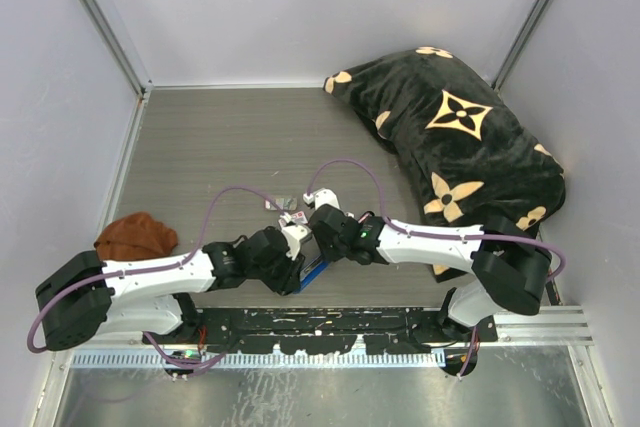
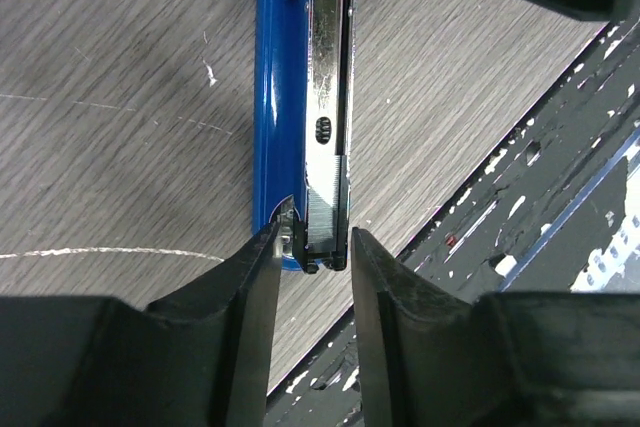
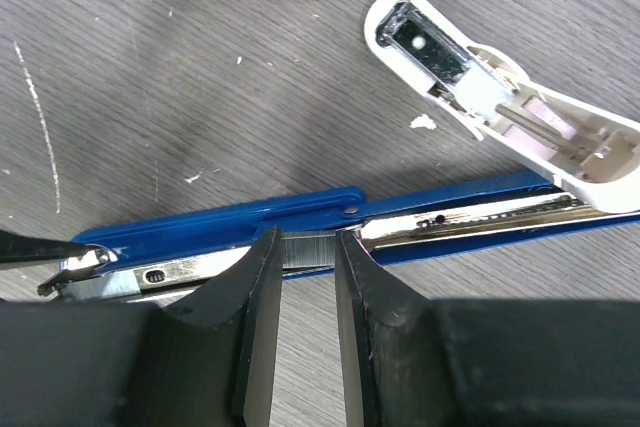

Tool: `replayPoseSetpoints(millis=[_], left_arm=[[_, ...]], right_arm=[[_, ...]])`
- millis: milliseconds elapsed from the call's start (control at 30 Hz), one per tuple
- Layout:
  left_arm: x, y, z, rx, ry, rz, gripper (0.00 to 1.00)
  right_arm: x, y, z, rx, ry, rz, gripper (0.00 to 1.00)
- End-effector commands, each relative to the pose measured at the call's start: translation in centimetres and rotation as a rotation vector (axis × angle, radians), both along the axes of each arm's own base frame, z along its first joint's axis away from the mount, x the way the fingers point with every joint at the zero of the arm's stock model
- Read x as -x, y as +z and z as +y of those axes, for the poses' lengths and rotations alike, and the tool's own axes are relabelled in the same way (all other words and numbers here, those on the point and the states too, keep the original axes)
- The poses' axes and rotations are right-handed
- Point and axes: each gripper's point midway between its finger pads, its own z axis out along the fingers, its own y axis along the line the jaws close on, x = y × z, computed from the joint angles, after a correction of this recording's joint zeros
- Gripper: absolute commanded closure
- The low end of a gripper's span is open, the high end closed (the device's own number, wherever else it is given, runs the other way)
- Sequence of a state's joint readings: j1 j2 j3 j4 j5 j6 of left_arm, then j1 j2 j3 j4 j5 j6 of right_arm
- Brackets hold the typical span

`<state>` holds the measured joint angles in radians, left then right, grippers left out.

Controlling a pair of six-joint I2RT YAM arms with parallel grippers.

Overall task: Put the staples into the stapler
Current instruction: Pick up the stapler.

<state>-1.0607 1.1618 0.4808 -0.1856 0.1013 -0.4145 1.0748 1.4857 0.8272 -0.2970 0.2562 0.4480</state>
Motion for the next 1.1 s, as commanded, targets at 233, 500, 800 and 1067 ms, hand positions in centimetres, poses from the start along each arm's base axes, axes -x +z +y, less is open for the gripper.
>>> replayPoseSetpoints(millis=[233, 500, 800, 1067], left_arm=[[-0.2, 0.8, 0.3, 0.091, 0.07, -0.036, 0.61], [-0.1, 0.7, 0.4, 0.105, 0.08, -0.036, 0.67], [-0.3, 0.8, 0.0, 0.131, 0.094, -0.031, 0.72], [-0.4, 0.4, 0.5, 0.149, 0.156, -0.02, 0.68]], right_arm=[[0.0, 5.2, 3.0, -0.175, 0.019, -0.053, 0.79], [2.1, 4.6, 5.0, -0.179, 0.12, -0.003, 0.79], [3.3, 3.3, 5.7, -0.152, 0.151, 0.033, 0.8], [3.6, 3.3, 5.5, -0.162, 0.116, 0.035, 0.8]])
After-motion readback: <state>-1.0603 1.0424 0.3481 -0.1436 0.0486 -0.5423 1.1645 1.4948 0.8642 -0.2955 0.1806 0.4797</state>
